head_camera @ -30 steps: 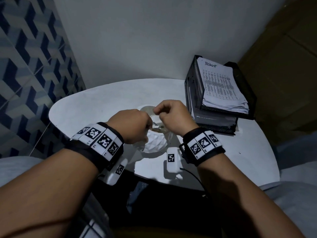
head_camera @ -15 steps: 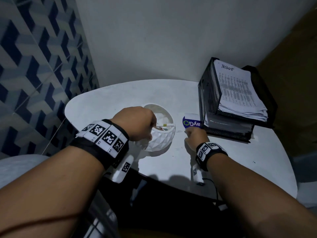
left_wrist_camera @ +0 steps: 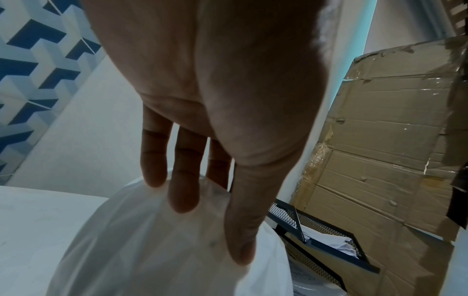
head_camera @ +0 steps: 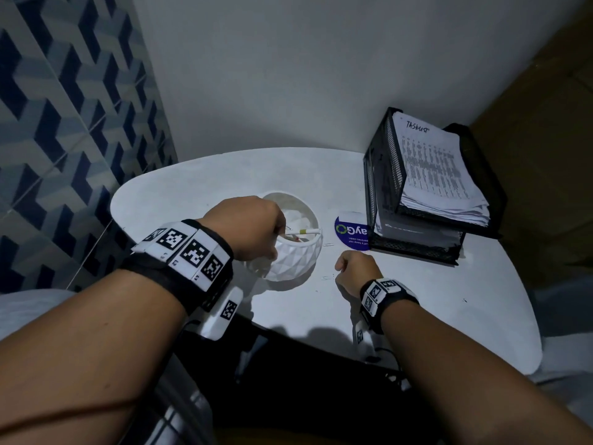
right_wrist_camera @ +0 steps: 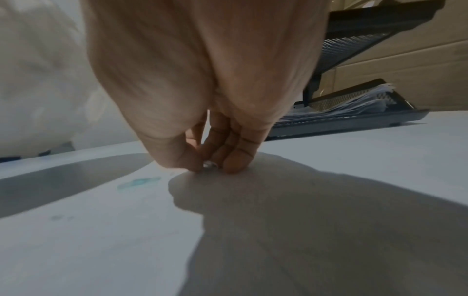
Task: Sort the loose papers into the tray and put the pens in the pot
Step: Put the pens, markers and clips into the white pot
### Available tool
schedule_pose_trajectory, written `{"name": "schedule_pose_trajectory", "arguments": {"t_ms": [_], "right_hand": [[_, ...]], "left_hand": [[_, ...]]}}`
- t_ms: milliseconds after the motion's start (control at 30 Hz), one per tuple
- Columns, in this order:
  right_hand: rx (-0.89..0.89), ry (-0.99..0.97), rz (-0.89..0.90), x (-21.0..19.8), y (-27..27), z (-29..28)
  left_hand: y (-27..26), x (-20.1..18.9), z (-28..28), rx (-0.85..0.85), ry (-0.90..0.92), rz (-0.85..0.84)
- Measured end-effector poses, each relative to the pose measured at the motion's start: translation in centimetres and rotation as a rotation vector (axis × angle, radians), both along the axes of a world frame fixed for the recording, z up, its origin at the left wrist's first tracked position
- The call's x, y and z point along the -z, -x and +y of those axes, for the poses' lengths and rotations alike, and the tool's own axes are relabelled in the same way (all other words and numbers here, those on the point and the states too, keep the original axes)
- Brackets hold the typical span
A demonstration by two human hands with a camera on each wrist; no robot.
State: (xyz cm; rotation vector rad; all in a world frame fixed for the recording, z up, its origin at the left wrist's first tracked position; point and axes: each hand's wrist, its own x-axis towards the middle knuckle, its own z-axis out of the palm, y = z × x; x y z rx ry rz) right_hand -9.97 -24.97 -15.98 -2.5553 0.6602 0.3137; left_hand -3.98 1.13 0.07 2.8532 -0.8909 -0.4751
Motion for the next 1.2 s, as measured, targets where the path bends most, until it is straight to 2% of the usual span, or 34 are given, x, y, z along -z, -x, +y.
{"name": "schedule_pose_trajectory", "arguments": {"t_ms": [67,100,200,267,400,533,600,900,1000,1100,1133,1200], "right_hand": [[0.054,-0.051,-0.067,0.2,0.9,0.3],[0.138,-0.147,-0.126,0.4,1.2,0.4],[0.464,-0.668,-0.308,-0.1,1.7,1.0],[0.541,-0.769,-0.304,-0.3,1.7,1.0],[0.413,-0.622,-0.187,-0.3,1.8,1.4],[0.044,-0.246,-0.055,0.1,1.6,1.5],[-0.065,-0.119,-0.036,0.2,1.4,1.6],[-0.161,-0.037,0.201,-0.7,1.4,2.7],[-0.01,-0.14,0.084,-1.3,2.1,2.4],[0.267,-0.271,-0.233,-3.2,1.6,1.9],[0.297,-0.281,-0.351,-4.4,1.2,1.8],[0.236,-0.288,-0.519,-7.1,0.3,2.4]], "left_hand": [[0.1,0.0,0.1,0.005,0.002,-0.004],[0.1,0.1,0.1,0.007,0.003,-0.006],[0.2,0.1,-0.1,0.004,0.0,-0.008],[0.3,0.2,-0.3,0.004,-0.005,-0.011],[0.4,0.2,-0.5,0.004,-0.021,-0.011],[0.4,0.4,-0.6,0.01,-0.035,-0.005],[0.3,0.5,-0.6,0.016,-0.036,-0.005],[0.1,0.8,-1.2,0.041,-0.056,0.009],[0.3,0.7,-1.6,0.057,-0.057,0.003],[0.5,0.8,-2.2,0.077,-0.058,-0.002],[0.6,0.8,-2.3,0.084,-0.058,-0.004],[0.7,0.8,-2.6,0.097,-0.062,-0.009]]}}
